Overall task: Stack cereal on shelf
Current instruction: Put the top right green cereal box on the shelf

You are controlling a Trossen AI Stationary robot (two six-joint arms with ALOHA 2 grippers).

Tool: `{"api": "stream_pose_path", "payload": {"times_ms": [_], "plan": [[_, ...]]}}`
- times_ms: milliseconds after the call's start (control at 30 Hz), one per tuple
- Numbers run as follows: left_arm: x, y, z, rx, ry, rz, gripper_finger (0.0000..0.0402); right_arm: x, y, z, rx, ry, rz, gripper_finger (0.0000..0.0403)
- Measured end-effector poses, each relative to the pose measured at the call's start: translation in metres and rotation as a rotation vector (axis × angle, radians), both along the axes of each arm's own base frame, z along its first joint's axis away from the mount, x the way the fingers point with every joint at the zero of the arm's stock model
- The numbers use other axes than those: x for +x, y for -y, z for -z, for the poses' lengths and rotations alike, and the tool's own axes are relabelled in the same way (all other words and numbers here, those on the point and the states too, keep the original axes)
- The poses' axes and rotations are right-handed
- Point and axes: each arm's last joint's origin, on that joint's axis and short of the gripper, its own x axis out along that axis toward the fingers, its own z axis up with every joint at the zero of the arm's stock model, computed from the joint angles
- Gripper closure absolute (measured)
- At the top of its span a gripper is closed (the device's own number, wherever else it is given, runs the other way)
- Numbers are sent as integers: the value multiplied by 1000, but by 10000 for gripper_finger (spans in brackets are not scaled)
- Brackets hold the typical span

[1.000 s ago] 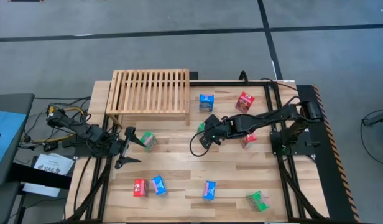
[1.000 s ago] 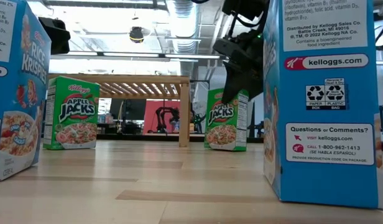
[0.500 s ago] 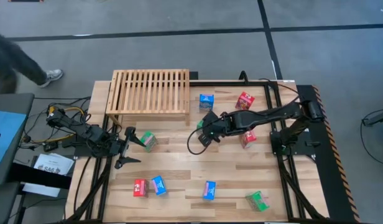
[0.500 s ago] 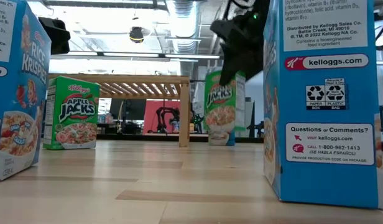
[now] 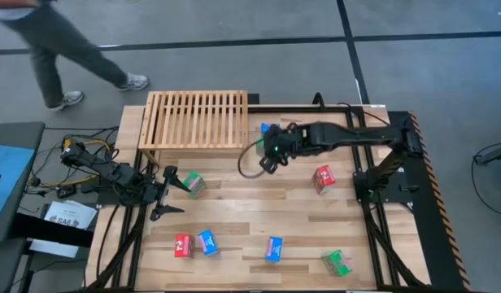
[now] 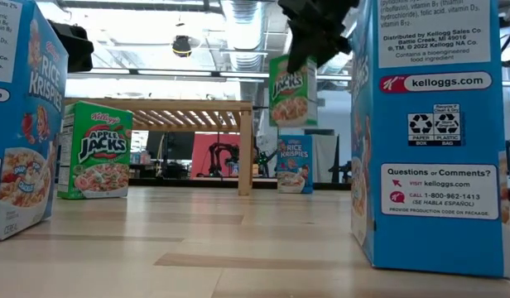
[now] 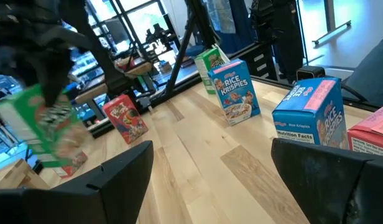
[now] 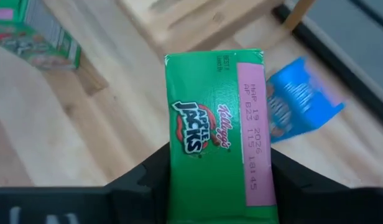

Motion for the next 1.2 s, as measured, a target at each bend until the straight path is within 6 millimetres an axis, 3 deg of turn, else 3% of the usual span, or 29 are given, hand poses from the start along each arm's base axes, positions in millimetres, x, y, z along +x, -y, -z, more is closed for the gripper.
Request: {"api": "stream_pose_path", "payload": {"times_ms": [367, 567, 833, 1033, 1200], "plan": [[0, 0, 0, 0, 0, 0, 84, -8, 65, -61, -176, 75, -103, 207], [0, 0, 0, 0, 0, 0, 84, -15, 104, -84, -257, 165, -193, 205], [0, 0, 0, 0, 1, 0, 84, -20, 141, -99, -397, 313, -294, 205], [0, 0, 0, 0, 0, 0, 84, -5, 146, -100, -485, 395, -359, 204], [0, 0, 0, 0, 1, 0, 84, 9, 157, -83, -461, 378, -368, 204]]}}
